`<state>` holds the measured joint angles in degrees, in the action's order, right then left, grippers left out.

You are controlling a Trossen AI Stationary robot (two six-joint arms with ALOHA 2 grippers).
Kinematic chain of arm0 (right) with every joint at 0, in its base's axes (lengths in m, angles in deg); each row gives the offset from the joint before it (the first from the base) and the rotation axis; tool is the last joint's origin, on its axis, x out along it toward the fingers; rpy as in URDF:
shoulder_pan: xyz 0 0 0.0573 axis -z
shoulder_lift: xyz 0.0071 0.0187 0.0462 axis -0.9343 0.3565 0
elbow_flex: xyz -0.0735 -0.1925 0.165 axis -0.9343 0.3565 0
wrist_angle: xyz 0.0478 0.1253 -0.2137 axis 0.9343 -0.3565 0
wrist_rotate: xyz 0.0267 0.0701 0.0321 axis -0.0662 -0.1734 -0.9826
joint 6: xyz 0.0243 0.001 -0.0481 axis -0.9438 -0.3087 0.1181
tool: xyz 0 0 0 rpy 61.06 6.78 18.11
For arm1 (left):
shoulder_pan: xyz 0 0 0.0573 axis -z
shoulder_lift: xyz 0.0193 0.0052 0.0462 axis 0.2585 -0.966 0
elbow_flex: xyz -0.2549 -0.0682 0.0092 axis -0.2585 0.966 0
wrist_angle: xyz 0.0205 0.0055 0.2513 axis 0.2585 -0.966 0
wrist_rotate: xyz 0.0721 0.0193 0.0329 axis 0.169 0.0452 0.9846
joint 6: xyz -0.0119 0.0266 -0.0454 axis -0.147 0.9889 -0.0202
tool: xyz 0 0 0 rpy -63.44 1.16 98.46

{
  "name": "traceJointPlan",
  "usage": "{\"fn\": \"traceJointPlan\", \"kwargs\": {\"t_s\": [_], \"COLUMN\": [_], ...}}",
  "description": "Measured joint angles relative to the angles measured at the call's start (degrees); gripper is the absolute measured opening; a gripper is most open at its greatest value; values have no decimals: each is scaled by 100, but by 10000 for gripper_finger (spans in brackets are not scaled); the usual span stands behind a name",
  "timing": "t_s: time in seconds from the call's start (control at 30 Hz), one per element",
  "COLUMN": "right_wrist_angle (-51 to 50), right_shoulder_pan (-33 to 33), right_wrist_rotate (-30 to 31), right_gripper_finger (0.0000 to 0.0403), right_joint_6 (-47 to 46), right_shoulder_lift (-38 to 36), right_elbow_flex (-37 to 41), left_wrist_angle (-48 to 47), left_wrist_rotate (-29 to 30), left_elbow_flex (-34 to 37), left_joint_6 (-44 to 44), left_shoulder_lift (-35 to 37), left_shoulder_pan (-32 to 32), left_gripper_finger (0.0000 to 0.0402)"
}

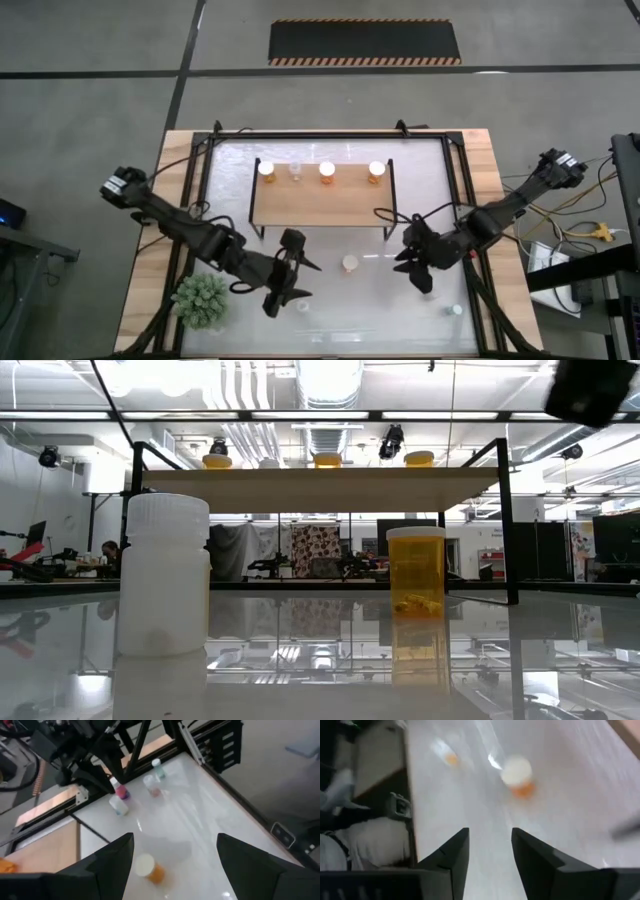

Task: Pick and place medicine bottles onto shelf by color
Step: Put the right white pill bottle on the shelf

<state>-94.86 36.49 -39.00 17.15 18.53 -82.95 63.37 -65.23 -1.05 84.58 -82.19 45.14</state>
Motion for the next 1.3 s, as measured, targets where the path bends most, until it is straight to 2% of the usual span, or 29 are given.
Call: {"fn": "traceJointPlan", "kwargs": {"t_s": [0.27,0.37,0.43,0.63,0.83,1.07,1.3], "right_wrist_angle": [-3311,-4082,-4341,-4020,-3821,-3746,-3432], "right_shoulder_pan": [2,38,112,142,154,153,153], "right_wrist_rotate": [-9,-69,-388,-710,-724,-702,-699], "right_gripper_finger": [166,186,200,239,262,265,262], "right_joint_6": [-2306,-2828,-2986,-2579,-2315,-2000,-1169], "right_shoulder_lift": [425,691,866,1248,1541,1674,1591], "right_elbow_flex": [-920,-1054,-1059,-877,-762,-615,-278], "left_wrist_angle": [292,621,739,850,1033,1423,1664], "left_wrist_rotate": [593,799,870,961,1161,1229,1223], "left_elbow_flex": [567,828,957,1327,1701,2180,2464], "left_joint_6": [7,10,-6,-11,-15,3,-19], "left_shoulder_lift": [437,659,784,1194,1703,2228,2569], "left_shoulder_pan": [67,67,65,67,67,67,67], "left_gripper_finger": [267,267,267,267,267,267,267]}}
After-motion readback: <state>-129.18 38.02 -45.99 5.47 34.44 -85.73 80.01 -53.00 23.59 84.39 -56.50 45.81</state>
